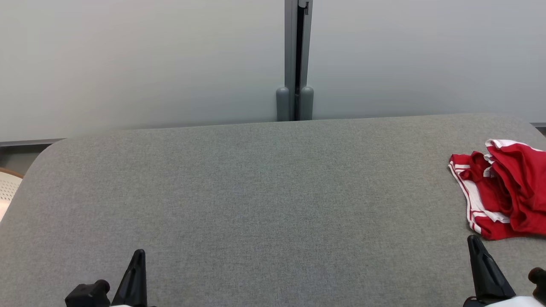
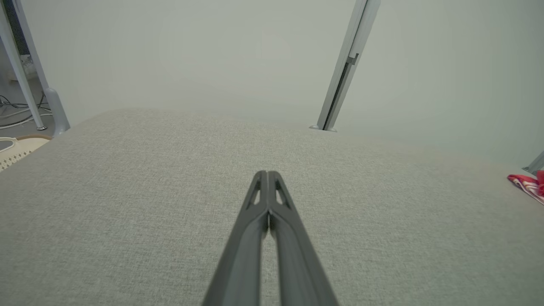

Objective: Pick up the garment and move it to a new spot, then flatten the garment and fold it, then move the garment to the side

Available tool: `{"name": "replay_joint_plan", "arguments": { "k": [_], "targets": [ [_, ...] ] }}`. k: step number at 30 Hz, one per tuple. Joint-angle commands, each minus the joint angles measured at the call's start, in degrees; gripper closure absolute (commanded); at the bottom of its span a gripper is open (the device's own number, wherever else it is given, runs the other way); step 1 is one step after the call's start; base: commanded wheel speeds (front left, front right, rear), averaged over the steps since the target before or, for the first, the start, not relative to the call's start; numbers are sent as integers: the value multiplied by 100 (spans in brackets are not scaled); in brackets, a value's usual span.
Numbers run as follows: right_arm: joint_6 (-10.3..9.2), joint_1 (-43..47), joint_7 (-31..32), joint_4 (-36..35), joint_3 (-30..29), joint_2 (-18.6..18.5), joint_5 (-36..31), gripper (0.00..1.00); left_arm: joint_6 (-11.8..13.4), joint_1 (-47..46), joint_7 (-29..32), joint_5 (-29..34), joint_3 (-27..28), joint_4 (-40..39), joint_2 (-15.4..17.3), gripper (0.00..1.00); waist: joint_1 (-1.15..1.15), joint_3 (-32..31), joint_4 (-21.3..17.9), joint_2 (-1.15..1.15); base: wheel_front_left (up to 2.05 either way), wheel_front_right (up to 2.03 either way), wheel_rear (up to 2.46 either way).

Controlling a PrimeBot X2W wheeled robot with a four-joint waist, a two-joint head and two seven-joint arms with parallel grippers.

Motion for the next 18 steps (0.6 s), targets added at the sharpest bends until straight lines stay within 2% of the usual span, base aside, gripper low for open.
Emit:
{"name": "replay_joint_plan", "arguments": {
  "k": [1, 18],
  "targets": [
    [1, -178, 41, -49, -56, -30, 205, 100, -38, -219, 36, -210, 71, -87, 33, 100, 0, 3, -1, 0, 0, 0, 0],
    [1, -489, 304, 156, -223, 133, 1709, 100, -205, -433, 439, -1799, 303, -105, -60, 100, 0, 51, -17, 0, 0, 0, 0]
  ]
}}
